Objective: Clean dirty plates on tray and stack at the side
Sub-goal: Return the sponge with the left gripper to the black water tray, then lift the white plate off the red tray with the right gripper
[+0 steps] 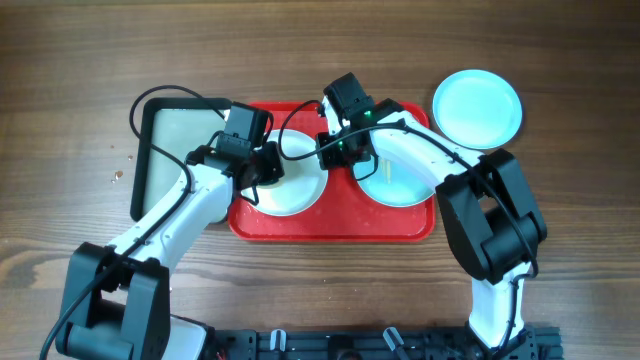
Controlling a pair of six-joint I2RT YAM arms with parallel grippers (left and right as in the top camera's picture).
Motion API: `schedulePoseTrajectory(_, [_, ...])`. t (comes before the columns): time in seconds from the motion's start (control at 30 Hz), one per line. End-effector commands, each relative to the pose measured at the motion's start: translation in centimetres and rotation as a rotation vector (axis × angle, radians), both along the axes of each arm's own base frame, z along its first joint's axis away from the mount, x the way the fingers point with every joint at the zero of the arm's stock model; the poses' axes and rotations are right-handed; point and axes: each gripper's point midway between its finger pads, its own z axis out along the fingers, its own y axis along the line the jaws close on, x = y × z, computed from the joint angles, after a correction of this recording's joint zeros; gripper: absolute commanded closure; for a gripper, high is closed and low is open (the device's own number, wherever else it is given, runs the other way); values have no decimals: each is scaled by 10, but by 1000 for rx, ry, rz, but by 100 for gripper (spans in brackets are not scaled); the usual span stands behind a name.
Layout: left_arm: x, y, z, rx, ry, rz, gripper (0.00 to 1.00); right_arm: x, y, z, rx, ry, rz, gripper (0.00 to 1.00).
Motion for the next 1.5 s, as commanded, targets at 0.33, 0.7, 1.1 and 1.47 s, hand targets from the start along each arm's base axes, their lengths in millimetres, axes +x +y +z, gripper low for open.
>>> schedulePoseTrajectory(0.33, [11,30,23,-125,-29,11,96,-1,4,0,14,-8,19,77])
schedulePoseTrajectory(0.7, [-26,174,50,-121,-11,435,96,-7,0,-10,0,18,17,70])
schedulePoseTrajectory(1.1, [-41,183,-3,-76,39,478,96,-9,-5,-12,-30,27,10,70])
schedulePoseTrajectory(1.47, [-42,182,-5,-95,43,518,96,-1,-17,-16,-99,-5,-40,84])
